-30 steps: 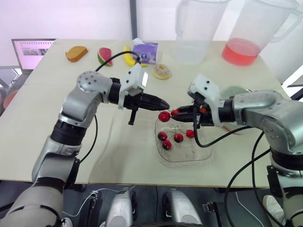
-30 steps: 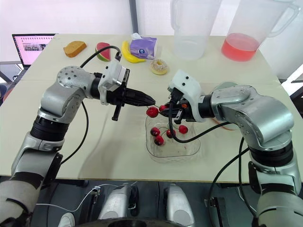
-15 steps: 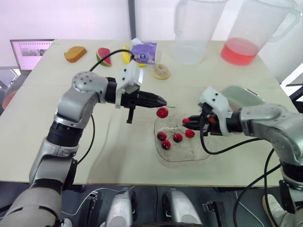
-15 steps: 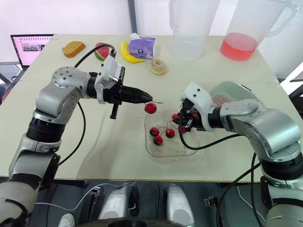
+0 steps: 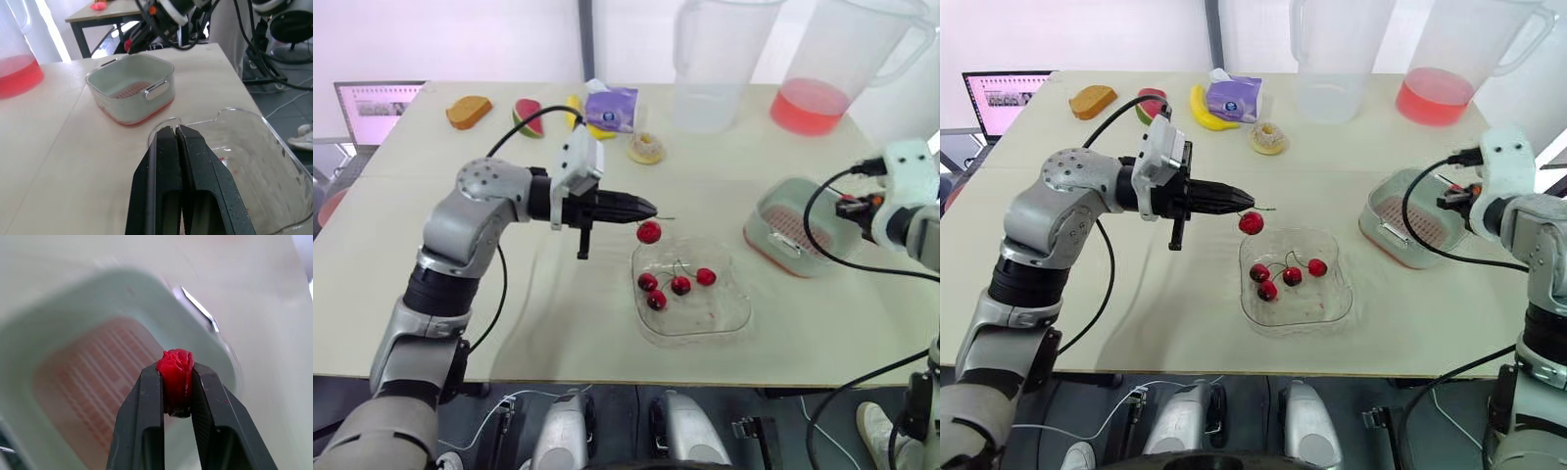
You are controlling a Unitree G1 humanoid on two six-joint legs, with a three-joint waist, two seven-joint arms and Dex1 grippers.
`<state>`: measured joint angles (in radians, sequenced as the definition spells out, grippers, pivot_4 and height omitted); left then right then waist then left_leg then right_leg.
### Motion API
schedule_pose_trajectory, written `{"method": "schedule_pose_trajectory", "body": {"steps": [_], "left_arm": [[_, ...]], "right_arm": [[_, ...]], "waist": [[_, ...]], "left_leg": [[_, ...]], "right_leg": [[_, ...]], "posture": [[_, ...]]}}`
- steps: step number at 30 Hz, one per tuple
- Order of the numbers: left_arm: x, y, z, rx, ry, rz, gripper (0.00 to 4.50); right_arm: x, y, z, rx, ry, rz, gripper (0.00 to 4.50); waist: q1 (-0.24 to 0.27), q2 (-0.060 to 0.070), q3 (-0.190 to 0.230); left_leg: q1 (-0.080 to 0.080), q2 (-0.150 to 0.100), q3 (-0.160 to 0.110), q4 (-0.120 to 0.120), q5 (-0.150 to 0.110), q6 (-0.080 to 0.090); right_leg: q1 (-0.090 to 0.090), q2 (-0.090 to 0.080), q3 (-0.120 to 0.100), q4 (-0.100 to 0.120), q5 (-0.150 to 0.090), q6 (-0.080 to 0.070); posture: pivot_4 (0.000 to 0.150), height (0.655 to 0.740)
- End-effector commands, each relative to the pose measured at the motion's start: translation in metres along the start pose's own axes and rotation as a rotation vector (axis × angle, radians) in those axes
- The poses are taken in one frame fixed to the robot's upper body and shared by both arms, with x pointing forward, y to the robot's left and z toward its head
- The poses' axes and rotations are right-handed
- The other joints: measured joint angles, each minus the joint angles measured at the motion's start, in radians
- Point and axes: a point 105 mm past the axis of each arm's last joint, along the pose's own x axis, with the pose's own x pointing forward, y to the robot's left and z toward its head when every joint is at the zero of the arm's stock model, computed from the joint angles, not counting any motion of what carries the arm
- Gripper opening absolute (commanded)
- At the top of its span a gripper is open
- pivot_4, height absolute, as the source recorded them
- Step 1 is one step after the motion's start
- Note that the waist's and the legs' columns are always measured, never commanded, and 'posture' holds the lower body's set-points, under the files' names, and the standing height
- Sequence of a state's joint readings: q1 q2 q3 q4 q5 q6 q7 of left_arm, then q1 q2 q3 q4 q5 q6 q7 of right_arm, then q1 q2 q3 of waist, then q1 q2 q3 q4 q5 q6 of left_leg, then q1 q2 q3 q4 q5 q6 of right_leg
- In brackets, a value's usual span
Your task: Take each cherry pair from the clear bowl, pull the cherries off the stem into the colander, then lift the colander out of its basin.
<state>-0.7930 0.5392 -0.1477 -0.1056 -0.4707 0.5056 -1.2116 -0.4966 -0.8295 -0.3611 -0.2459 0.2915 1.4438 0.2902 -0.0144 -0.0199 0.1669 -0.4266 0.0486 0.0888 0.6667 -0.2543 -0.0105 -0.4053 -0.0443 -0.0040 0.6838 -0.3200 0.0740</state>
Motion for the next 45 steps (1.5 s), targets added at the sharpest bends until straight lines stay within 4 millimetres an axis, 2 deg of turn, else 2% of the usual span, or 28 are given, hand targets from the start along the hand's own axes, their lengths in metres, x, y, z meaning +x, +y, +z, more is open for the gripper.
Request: {"method": "schedule_pose_trajectory", "body": {"steps": [1, 4, 7, 10, 11, 12, 13, 14, 18, 20, 21, 23, 26, 28, 34, 37, 45], "left_arm": [[-0.002, -0.001, 0.012, 0.034, -0.028, 0.016, 0.0], [-0.003, 0.0, 0.011, 0.031, -0.027, 0.022, 0.0], [-0.003, 0.002, 0.01, 0.027, -0.028, 0.031, 0.0], [-0.003, 0.003, 0.01, 0.028, -0.027, 0.034, 0.0], [-0.002, 0.003, 0.01, 0.028, -0.028, 0.035, 0.0], [-0.002, 0.003, 0.01, 0.028, -0.028, 0.035, 0.0], [-0.002, 0.003, 0.01, 0.028, -0.028, 0.034, 0.0], [-0.002, 0.003, 0.01, 0.029, -0.027, 0.033, 0.0], [-0.002, 0.003, 0.01, 0.031, -0.025, 0.031, 0.0], [-0.003, 0.004, 0.01, 0.031, -0.024, 0.028, 0.0], [-0.002, 0.004, 0.01, 0.031, -0.024, 0.025, 0.0], [-0.001, 0.004, 0.011, 0.03, -0.027, 0.014, 0.0], [0.002, 0.004, 0.012, 0.035, -0.032, -0.003, 0.0], [0.003, 0.004, 0.012, 0.038, -0.034, -0.009, 0.0], [0.006, 0.005, 0.014, 0.045, -0.039, -0.022, 0.0], [0.006, 0.004, 0.015, 0.046, -0.042, -0.025, 0.0], [0.007, 0.004, 0.017, 0.044, -0.048, -0.025, 0.0]], "right_arm": [[0.001, -0.004, -0.001, 0.031, -0.007, -0.017, 0.36], [0.005, -0.001, -0.007, 0.047, 0.014, 0.006, 0.36], [0.006, 0.001, -0.007, 0.056, 0.013, 0.018, 1.64], [0.005, -0.001, -0.003, 0.059, -0.004, 0.01, 3.27], [0.003, -0.002, 0.003, 0.057, -0.029, 0.011, 3.67], [-0.001, -0.001, 0.01, 0.056, -0.061, 0.016, 4.27], [-0.006, 0.003, 0.021, 0.059, -0.108, 0.039, 4.47], [-0.014, 0.009, 0.035, 0.058, -0.165, 0.072, 4.47], [-0.04, 0.034, 0.068, 0.019, -0.3, 0.214, 4.47], [-0.059, 0.061, 0.075, -0.045, -0.331, 0.392, 4.47], [-0.07, 0.077, 0.074, -0.132, -0.342, 0.478, 4.47], [-0.087, 0.115, 0.057, -0.241, -0.302, 0.711, 4.47], [-0.1, 0.15, 0.035, -0.346, -0.244, 0.926, 4.47], [-0.105, 0.168, 0.026, -0.391, -0.234, 1.031, 4.47], [-0.095, 0.195, 0.031, -0.366, -0.243, 1.094, 4.47], [-0.089, 0.208, 0.043, -0.334, -0.278, 1.099, 4.47], [-0.09, 0.226, 0.047, -0.316, -0.294, 1.143, 4.47]], "waist": [[0.0, 0.0, 0.0], [0.002, 0.001, 0.0], [0.004, 0.001, 0.0], [0.006, 0.001, 0.0], [0.006, 0.001, 0.0], [0.006, 0.001, 0.0], [0.004, 0.001, 0.0], [0.003, 0.002, 0.0], [-0.003, 0.003, 0.0], [0.0, 0.003, 0.0], [0.001, 0.003, 0.0], [0.005, 0.002, 0.0], [0.004, 0.002, 0.001], [0.004, 0.002, 0.001], [0.0, 0.002, 0.001], [-0.001, 0.002, 0.001], [0.003, 0.002, 0.001]], "left_leg": [[0.0, 0.0, 0.0, 0.0, 0.0, 0.001], [0.0, 0.0, 0.0, 0.0, -0.001, 0.002], [0.0, -0.001, 0.0, 0.0, -0.001, 0.002], [0.0, -0.001, 0.0, 0.0, -0.002, 0.004], [0.0, -0.001, 0.0, 0.0, -0.002, 0.004], [0.0, -0.001, 0.0, 0.0, -0.002, 0.004], [0.0, -0.001, 0.0, 0.0, -0.002, 0.004], [0.0, -0.001, 0.0, 0.0, -0.002, 0.004], [0.0, 0.0, 0.0, 0.0, -0.002, 0.004], [0.0, 0.001, -0.001, -0.001, -0.002, 0.004], [0.0, 0.001, -0.001, -0.001, -0.002, 0.004], [0.0, 0.0, -0.001, -0.001, -0.002, 0.004], [0.0, 0.0, -0.001, 0.0, -0.003, 0.005], [0.0, -0.001, -0.001, 0.0, -0.004, 0.006], [0.0, -0.001, -0.001, 0.0, -0.004, 0.006], [0.0, 0.0, -0.001, 0.0, -0.003, 0.006], [-0.001, -0.001, -0.001, 0.0, -0.003, 0.006]], "right_leg": [[0.0, 0.0, 0.0, 0.0, 0.0, 0.0], [0.0, 0.0, 0.0, 0.0, 0.0, 0.0], [0.0, 0.0, 0.0, 0.0, 0.0, 0.0], [0.0, 0.0, 0.0, 0.0, 0.0, 0.0], [0.0, 0.0, 0.0, 0.0, 0.0, 0.0], [0.0, 0.0, 0.0, 0.0, 0.0, 0.0], [0.0, 0.0, 0.0, 0.0, 0.0, 0.0], [0.0, 0.0, 0.0, 0.0, 0.0, 0.0], [0.0, 0.001, 0.0, 0.0, 0.0, 0.0], [0.0, 0.002, 0.0, 0.0, 0.0, 0.0], [0.0, 0.001, 0.0, 0.0, 0.0, 0.0], [0.0, 0.001, 0.0, 0.0, 0.0, 0.0], [0.001, 0.0, 0.0, -0.001, 0.0, 0.0], [0.002, 0.0, 0.0, -0.001, 0.0, 0.0], [0.001, 0.0, 0.0, -0.001, 0.0, 0.0], [0.001, 0.0, 0.0, -0.001, 0.0, 0.0], [0.001, -0.001, 0.0, -0.001, 0.0, 0.0]], "posture": [[0.15, 0.74], [0.15, 0.74], [0.15, 0.74], [0.15, 0.74], [0.15, 0.74], [0.15, 0.74], [0.15, 0.74], [0.15, 0.74], [0.15, 0.74], [0.15, 0.74], [0.15, 0.74], [0.15, 0.74], [0.15, 0.74], [0.15, 0.74], [0.15, 0.74], [0.15, 0.74], [0.15, 0.74]]}}
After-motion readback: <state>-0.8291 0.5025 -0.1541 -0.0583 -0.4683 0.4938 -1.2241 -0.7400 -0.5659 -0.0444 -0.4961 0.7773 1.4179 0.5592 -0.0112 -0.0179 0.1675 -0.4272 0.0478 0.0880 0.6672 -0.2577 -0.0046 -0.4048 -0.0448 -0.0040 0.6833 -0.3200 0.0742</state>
